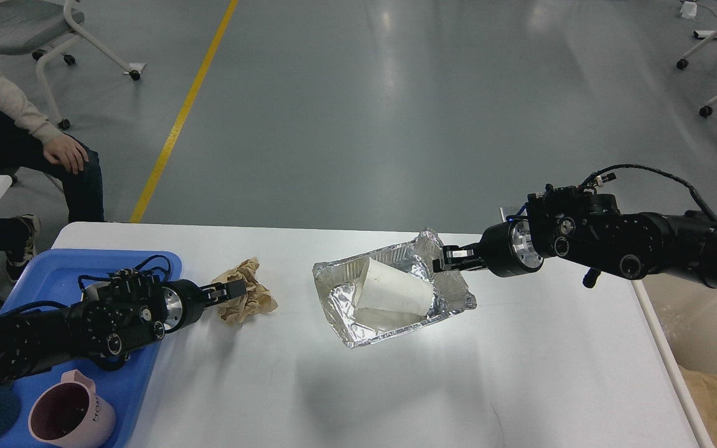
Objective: Tidy desktop
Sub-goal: 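Reach the left gripper to the crumpled brown paper and grasp it, then lift the crumpled paper with the left gripper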
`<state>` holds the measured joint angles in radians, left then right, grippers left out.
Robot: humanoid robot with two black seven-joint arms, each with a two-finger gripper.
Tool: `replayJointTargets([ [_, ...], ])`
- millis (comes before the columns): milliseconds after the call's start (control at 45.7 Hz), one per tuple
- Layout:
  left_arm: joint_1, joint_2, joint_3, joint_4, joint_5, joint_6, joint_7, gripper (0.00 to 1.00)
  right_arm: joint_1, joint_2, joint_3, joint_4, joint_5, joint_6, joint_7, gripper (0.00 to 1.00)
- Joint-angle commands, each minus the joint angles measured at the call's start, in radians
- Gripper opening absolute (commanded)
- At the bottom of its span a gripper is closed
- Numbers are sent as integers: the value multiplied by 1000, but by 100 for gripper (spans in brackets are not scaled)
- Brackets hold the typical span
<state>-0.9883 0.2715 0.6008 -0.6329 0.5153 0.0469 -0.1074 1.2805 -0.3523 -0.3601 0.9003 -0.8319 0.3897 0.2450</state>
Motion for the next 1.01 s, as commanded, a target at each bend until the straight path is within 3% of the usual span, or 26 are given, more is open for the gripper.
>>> replayJointTargets([
  [0, 17, -23, 1, 38, 0, -4, 5, 59, -1, 1, 3, -1, 1, 0, 2, 0],
  [44, 19, -23, 2, 38, 0, -4, 3, 53, -3, 1, 1, -1, 1, 0, 2, 0],
  [109, 19, -23, 16, 38, 0, -4, -8, 32, -3, 3, -2, -1, 0, 0, 2, 0],
  [197, 17, -21, 33, 38, -1, -5, -18, 17, -3, 7, -2, -1, -1, 0, 2, 0],
  [394, 4, -20, 24, 35, -3, -10, -74, 0, -3, 9, -3, -1, -1, 0, 2, 0],
  [504, -15, -5, 24, 24, -3, -7, -104, 0, -10, 6, -5, -3, -1, 0, 2, 0],
  [723, -52, 66, 14, -25, -9, -18, -121, 0, -35, 1, -3, -4, -1, 0, 3, 0],
  [985, -220, 256, -26, -333, -4, -19, -156, 0, -56, 7, -10, -24, -1, 5, 5, 0],
])
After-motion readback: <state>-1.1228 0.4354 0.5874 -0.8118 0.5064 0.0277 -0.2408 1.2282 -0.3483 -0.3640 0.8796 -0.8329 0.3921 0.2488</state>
